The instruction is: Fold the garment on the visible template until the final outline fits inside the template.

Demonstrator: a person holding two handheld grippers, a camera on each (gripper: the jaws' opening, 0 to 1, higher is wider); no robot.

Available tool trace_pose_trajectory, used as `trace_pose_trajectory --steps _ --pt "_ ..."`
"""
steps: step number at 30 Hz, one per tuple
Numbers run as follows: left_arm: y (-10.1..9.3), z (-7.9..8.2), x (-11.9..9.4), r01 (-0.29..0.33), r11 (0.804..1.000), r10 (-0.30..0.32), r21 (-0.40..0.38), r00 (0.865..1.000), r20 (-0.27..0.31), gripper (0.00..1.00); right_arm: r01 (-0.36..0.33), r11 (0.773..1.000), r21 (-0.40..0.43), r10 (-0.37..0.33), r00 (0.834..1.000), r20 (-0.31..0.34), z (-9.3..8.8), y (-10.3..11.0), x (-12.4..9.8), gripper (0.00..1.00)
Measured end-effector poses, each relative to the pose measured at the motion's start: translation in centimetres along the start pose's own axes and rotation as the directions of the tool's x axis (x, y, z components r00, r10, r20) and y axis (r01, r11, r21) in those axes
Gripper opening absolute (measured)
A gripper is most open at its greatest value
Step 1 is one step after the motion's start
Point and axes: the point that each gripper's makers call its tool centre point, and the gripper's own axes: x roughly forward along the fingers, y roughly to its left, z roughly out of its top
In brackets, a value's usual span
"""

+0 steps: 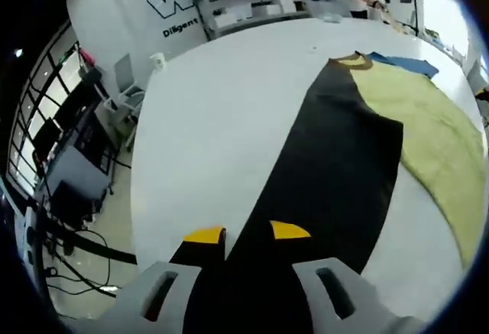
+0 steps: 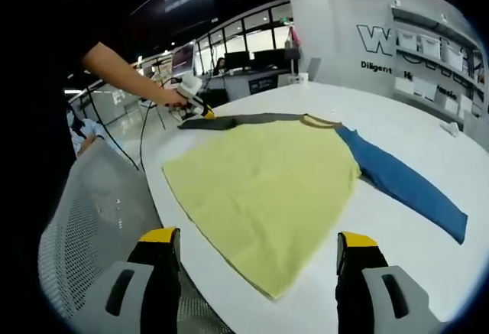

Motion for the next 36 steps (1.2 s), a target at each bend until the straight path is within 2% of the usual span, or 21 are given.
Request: trace_pose_trajectory --steps 5,16,21,23,26,29,36 --pt "0.3 0.3 0.4 0.003 0.996 -0.002 0.091 1.000 -0.014 0.13 0.005 1.000 -0.001 -0.005 1.000 -0.003 0.0 -0.1 -0.1 0.82" --pt "1.8 1.1 1.6 -0.025 0.993 0.029 0.111 0.999 -0.032 0.12 0.022 1.000 0.002 -0.022 1.000 -0.012 0.0 -0.5 -0.5 0.82" --pt "2.3 1.1 1.4 -0.065 0.991 0.071 0.119 0.997 -0.042 0.19 0.025 1.000 0.000 -0.025 1.000 -0.007 0.2 -0.6 -0.5 0.82" --pt "1.7 1.4 1.0 -0.062 0.996 0.065 0.069 0.997 -0.029 0.26 0.026 1.000 -0.002 -0.026 1.000 -0.007 0.2 -0.6 -0.5 0.82" --pt "0.5 2.0 0.5 -0.042 0.996 0.042 0.073 0.999 -0.001 0.39 0.025 1.000 0.000 -0.025 1.000 -0.005 0.1 -0.8 -0.3 0.82" --pt "-1.3 2.9 -0.1 -0.011 0.994 0.008 0.105 1.000 0.030 0.40 0.021 1.000 -0.003 -0.021 1.000 -0.009 -0.2 -0.9 0.0 0.82" --pt "-4.2 5.0 -1.6 0.050 0.992 -0.062 0.114 0.992 0.106 0.45 0.003 1.000 -0.020 -0.003 1.000 -0.017 -0.4 -0.8 0.5 0.81"
